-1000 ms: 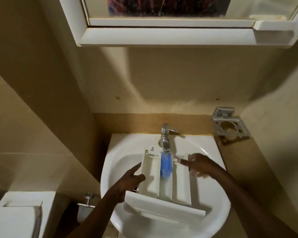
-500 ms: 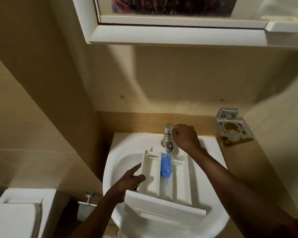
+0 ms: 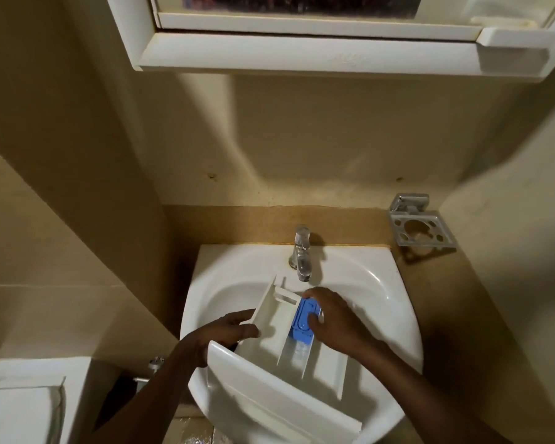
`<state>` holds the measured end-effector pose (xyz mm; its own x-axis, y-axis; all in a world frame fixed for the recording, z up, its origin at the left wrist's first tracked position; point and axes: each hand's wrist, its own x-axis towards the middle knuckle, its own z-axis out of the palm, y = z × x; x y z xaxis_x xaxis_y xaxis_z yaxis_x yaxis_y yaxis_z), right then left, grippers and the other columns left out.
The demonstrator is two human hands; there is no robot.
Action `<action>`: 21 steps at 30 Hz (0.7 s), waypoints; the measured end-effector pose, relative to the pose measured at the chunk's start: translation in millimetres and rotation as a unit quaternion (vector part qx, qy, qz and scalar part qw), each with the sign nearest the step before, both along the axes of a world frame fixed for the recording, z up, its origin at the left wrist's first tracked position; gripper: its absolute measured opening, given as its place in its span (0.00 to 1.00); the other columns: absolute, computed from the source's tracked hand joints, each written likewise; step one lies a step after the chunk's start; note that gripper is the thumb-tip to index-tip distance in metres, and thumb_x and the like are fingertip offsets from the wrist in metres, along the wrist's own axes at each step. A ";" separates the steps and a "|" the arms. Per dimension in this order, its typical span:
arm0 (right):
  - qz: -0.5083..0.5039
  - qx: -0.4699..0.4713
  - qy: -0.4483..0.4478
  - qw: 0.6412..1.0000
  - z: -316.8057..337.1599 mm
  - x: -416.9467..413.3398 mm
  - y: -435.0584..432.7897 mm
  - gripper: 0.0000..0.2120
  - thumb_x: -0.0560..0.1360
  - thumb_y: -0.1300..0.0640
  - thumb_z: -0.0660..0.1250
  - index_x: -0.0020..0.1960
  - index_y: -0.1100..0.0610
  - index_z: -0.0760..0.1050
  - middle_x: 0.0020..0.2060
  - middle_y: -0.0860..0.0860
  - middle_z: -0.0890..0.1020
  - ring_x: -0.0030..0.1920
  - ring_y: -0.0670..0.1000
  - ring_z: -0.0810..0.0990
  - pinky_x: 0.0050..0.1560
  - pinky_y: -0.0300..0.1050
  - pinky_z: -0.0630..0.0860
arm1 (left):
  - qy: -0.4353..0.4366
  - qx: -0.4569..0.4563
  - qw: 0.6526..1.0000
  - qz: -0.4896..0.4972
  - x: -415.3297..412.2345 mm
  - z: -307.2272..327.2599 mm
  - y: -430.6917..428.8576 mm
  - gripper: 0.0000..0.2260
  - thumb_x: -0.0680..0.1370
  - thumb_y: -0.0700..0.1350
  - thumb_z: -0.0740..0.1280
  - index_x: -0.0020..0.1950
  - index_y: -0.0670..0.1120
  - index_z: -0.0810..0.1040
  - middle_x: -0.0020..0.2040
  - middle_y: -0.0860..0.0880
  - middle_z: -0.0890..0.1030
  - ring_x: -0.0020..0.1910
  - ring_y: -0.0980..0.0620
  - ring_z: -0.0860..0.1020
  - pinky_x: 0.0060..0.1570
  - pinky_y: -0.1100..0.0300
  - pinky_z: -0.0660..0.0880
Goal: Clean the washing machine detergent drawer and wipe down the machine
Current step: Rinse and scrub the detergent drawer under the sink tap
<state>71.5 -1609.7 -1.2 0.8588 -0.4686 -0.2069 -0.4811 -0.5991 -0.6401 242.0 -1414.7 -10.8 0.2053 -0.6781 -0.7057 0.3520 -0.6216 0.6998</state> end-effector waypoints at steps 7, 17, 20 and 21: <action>0.097 0.181 0.237 0.949 7.4 0.5 -14.4 0.48 0.56 0.30 0.75 0.72 0.38 0.60 0.62 0.39 0.76 0.60 0.44 0.76 0.62 0.47 0.75 | 0.050 -0.021 0.995 -0.083 9.9 10.4 8.6 0.24 0.73 0.39 0.74 0.69 0.44 0.76 0.67 0.39 0.78 0.66 0.38 0.76 0.67 0.47 0.72; 0.063 0.118 0.194 0.972 21.2 4.0 -4.0 0.41 0.50 0.34 0.78 0.60 0.45 0.70 0.49 0.40 0.80 0.51 0.43 0.78 0.50 0.40 0.77 | 0.021 0.003 1.000 -0.012 7.0 28.6 14.4 0.17 0.77 0.53 0.71 0.61 0.45 0.81 0.60 0.43 0.82 0.57 0.44 0.81 0.62 0.53 0.76; 0.053 0.137 0.179 0.973 38.1 -3.4 -10.5 0.34 0.55 0.38 0.79 0.55 0.47 0.71 0.47 0.42 0.80 0.54 0.49 0.78 0.48 0.40 0.73 | 0.023 0.032 0.998 0.042 9.1 29.6 18.2 0.27 0.73 0.66 0.67 0.63 0.48 0.81 0.54 0.41 0.84 0.52 0.44 0.83 0.56 0.51 0.77; 0.045 0.138 0.179 0.973 41.8 -6.3 -12.6 0.33 0.56 0.39 0.79 0.55 0.49 0.71 0.48 0.44 0.80 0.55 0.50 0.78 0.50 0.41 0.73 | 0.033 0.028 0.996 0.076 9.4 30.4 17.7 0.30 0.72 0.68 0.66 0.63 0.48 0.81 0.51 0.41 0.84 0.49 0.44 0.83 0.54 0.51 0.77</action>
